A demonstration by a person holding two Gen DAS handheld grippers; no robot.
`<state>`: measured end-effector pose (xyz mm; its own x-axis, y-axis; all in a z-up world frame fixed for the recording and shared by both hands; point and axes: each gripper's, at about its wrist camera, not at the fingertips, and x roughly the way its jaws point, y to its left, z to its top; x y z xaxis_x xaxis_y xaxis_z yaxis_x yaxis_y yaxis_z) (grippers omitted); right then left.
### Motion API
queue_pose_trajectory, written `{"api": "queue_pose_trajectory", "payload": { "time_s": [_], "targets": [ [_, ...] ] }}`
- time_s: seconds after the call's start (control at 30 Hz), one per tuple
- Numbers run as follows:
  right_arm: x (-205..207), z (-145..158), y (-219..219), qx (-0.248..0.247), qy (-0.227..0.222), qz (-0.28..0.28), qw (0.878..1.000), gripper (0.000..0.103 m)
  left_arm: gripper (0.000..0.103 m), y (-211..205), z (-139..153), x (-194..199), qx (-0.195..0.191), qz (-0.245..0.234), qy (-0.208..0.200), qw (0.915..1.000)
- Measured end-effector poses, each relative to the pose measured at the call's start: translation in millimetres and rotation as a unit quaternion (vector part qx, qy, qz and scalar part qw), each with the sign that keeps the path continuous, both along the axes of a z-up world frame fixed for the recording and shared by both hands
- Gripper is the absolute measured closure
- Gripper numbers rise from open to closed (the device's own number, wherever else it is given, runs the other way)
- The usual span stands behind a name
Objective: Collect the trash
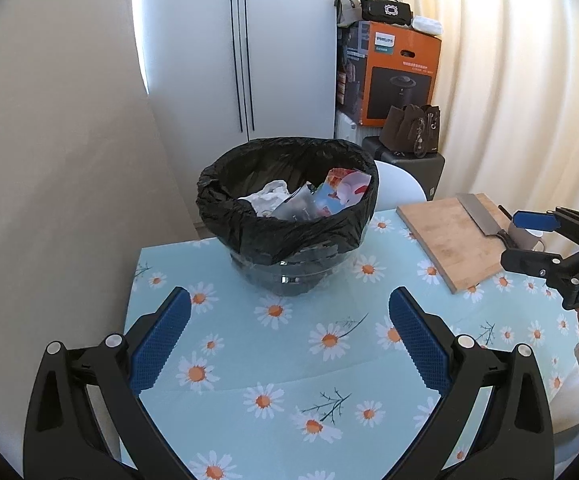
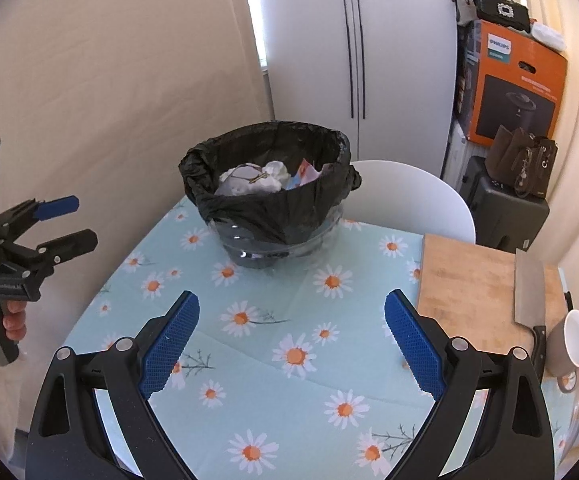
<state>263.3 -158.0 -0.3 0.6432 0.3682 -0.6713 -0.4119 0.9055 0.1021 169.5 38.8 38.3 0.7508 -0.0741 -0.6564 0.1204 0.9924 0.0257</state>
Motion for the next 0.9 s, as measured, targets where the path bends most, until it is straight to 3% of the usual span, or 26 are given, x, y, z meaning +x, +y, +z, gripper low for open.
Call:
{"api": "queue_pose_trajectory", "payload": {
  "time_s": [0.9],
  "targets": [
    [-23.5, 2.3, -7.3, -0.013, -0.007, -0.004, 1.000, 0.012, 0.006, -15.1, 0.5, -21.7, 0.025, 0.005, 0.021, 0.9995]
  ]
}}
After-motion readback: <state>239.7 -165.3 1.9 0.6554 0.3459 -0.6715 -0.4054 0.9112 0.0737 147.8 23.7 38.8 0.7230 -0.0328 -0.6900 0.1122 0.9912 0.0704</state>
